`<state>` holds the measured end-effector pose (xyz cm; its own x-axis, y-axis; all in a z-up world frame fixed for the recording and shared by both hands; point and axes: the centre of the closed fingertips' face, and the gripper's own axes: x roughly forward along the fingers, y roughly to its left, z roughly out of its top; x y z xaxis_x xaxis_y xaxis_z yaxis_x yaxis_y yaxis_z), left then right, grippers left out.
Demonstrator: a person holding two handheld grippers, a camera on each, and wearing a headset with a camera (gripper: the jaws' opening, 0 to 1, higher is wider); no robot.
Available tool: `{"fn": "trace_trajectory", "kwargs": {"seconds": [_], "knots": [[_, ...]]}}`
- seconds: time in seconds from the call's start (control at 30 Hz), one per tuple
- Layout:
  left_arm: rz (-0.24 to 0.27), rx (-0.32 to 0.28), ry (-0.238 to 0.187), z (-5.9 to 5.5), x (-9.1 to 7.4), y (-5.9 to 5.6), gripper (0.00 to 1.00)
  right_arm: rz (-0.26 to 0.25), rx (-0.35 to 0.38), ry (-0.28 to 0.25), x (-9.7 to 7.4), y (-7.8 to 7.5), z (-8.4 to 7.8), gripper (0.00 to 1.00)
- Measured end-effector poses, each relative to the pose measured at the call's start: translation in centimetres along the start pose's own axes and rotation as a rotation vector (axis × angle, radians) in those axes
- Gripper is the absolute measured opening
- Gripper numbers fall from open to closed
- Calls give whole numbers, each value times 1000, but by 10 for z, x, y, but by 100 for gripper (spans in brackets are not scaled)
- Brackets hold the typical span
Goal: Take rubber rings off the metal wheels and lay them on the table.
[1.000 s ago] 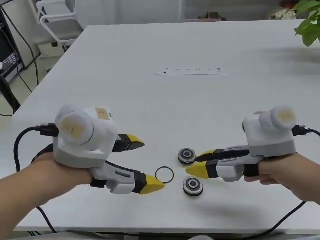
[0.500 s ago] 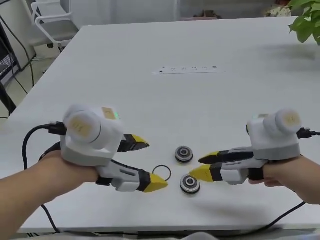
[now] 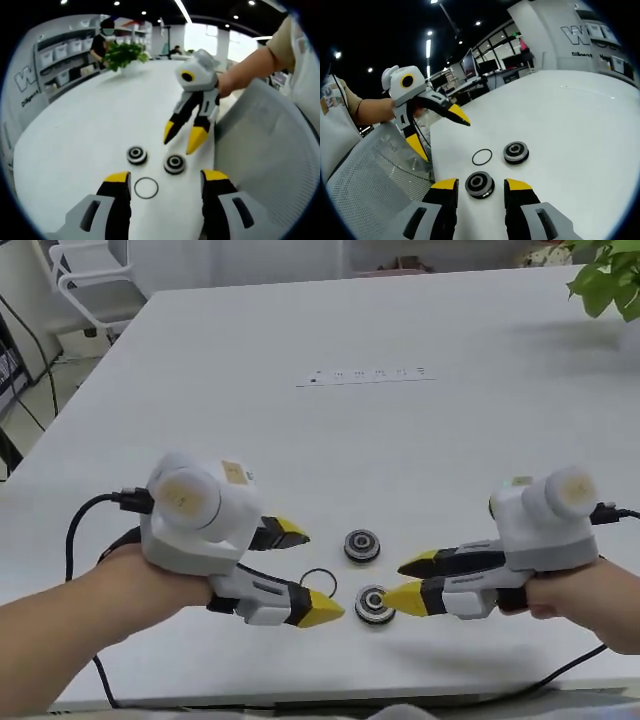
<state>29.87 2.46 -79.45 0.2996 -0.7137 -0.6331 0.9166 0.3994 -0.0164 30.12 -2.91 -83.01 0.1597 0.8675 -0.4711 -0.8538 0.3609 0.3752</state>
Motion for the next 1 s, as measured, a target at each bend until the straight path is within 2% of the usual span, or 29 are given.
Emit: {"fn": "trace_trajectory", "kwargs": {"seconds": [0.27,0.53,1.0], "knots": [[-26,16,21,-4,11,-4,54,-2,-23,25,1,0,-13,33],[-59,14,36,-5,23,-10,49,-7,-54,38,2,-3,-17,30],[-88,14,57,-9,39,-14,42,-7,-109,57,7,-4,-24,27]]}}
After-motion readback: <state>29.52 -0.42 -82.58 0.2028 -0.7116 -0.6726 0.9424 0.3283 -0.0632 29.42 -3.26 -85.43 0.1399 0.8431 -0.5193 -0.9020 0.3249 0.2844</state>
